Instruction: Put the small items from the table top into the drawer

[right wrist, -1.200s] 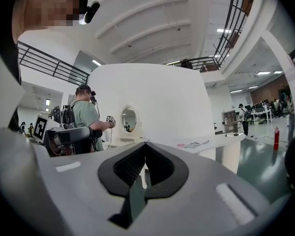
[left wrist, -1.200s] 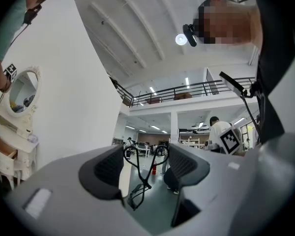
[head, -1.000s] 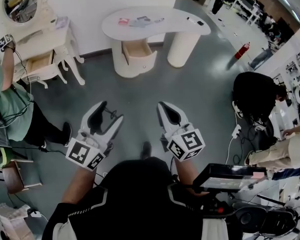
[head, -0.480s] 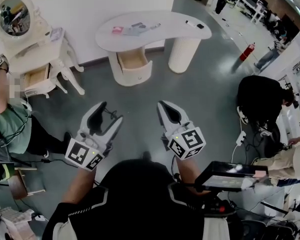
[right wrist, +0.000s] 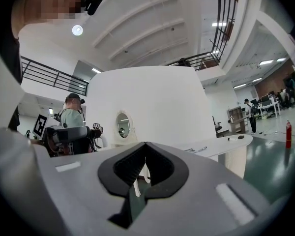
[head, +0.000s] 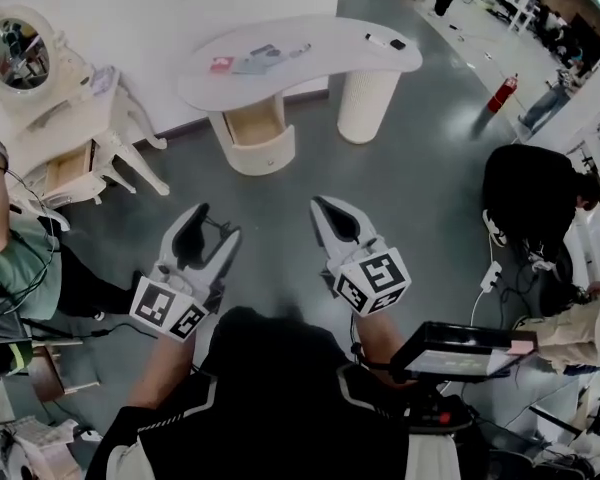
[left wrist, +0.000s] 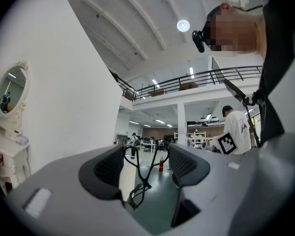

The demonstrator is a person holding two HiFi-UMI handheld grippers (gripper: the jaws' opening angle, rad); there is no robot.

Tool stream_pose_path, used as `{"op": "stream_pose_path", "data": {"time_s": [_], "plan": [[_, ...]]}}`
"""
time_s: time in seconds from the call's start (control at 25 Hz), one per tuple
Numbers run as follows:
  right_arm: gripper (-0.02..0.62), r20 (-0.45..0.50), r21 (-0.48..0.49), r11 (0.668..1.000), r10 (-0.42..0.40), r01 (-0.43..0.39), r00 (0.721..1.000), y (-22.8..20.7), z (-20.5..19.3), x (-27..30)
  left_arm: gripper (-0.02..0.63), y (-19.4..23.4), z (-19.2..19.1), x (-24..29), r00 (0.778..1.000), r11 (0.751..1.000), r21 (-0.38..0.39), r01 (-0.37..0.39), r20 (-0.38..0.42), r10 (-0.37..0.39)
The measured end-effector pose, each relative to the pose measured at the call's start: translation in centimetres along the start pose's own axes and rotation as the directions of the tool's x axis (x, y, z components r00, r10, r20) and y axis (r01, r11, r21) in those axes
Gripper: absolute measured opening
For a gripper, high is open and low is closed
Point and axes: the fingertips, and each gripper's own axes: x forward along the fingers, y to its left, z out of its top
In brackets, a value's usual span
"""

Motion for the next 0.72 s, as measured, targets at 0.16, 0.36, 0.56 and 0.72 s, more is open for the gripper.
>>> {"op": "stream_pose_path", "data": {"time_s": [0.16, 0.36, 0.56, 0.72], "plan": [[0.003, 0.001, 0.03, 1.0, 0.004, -0.004, 1.0, -1.5, -0.2, 0.3, 0.282, -0.5, -0.2, 1.5, 1.0, 1.0, 0.015, 0.013, -0.029, -0.012], [0.003, -0.014, 0.047, 0.999, 0.003, -0.002, 1.0, -2.8, -0.2, 1.6, 0.283, 0.2, -0.5, 3.2, 0.999, 0.999, -0.016, 0.033, -0.032, -0.033], [0.003, -0.02, 0.027, 1.0, -0.008, 0.009, 1.0, -3.6, -0.2, 3.6, 0.283, 2.3, -1.1, 4.6, 0.998, 0.999, -0.017, 0.047, -0.028, -0.048], [0.003, -0.022, 0.004, 1.0, -0.027, 0.027, 0.999, -4.2, 0.3, 5.8, 0.282, 5.0, -1.1, 5.8, 0.998, 0.998, -0.03, 0.061, -0.02, -0.062]]}}
